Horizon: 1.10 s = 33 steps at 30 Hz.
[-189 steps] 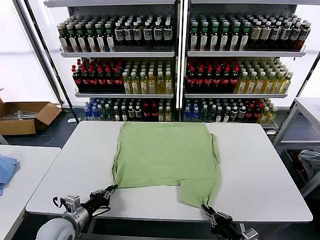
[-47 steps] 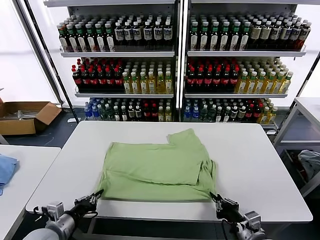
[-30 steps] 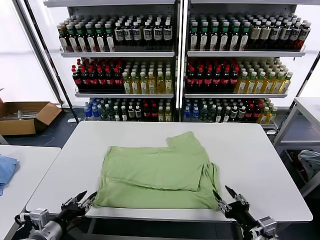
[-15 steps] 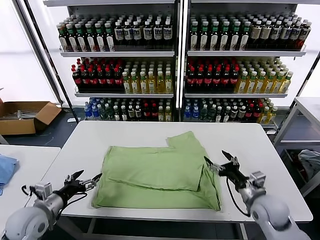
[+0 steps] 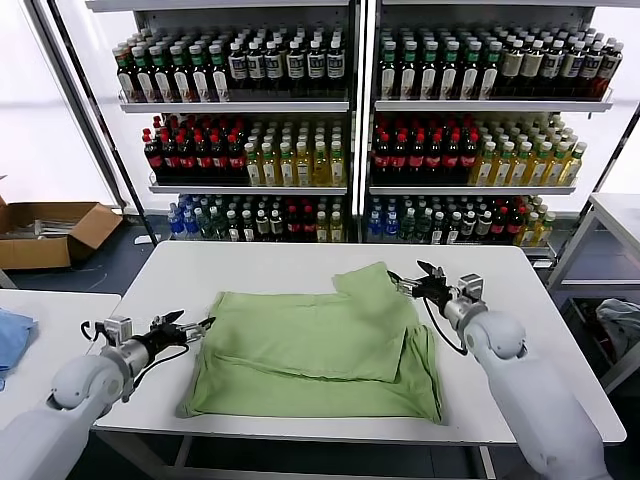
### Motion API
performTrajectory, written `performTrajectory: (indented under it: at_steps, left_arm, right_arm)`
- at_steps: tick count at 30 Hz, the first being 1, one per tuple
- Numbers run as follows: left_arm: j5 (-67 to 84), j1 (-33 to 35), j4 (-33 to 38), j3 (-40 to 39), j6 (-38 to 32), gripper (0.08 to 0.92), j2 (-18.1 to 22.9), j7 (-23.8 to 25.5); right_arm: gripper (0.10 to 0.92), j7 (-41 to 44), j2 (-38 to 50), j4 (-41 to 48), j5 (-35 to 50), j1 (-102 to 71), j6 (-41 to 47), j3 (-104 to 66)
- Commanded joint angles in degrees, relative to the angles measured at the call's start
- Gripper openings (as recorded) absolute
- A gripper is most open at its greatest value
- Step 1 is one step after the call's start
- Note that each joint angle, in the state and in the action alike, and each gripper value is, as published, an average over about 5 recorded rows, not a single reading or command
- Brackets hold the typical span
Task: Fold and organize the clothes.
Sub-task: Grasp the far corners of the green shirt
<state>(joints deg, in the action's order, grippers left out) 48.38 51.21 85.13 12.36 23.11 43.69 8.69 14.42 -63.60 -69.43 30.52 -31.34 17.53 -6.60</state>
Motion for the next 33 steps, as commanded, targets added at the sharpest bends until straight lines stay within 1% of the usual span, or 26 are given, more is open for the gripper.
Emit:
performTrajectory:
  at_steps: [1,9,15,20,23,26,33]
  left_arm:
    - [0.61,-20.11,-18.23,-14.8,-1.28,0.823,3.74,1.13]
    - [-0.57,-22.99,-21.43,-17.28,-1.6,0.823,6.75,1.39]
    - [-1.96,-22.87,-21.79,-17.89,-1.49,0.823,8.45,1.47]
    - [-2.3,-22.21,-21.72,-17.64,-1.37,0.823,9.1,1.8]
    - [-2.58,-21.72,-21.67,-17.61,-1.32,0.822,9.34,2.14]
    - [-2.99,-21.12,-21.57,-17.52,-1.28,0.784,9.51,2.5]
    - [-3.35,-19.08,-19.99,-16.88,-0.57,0.594,8.8,2.76]
  right_arm:
    - [0.823,1.33,-5.08,16.21,-2.43,11.2,-0.28,5.99]
    - [0.823,1.2,-7.2,18.16,-3.34,10.96,-0.15,6.56]
    - [0.823,0.91,-8.24,19.46,-3.9,10.71,0.18,7.0]
    - [0.814,1.27,-8.68,20.31,-4.37,10.76,0.21,7.55]
    - [0.758,1.47,-8.96,21.08,-4.33,10.99,0.28,7.85]
    - [0.671,1.63,-9.51,22.36,-4.32,11.41,0.28,7.95]
    - [0.472,1.92,-9.93,22.47,-4.08,11.39,0.22,7.94]
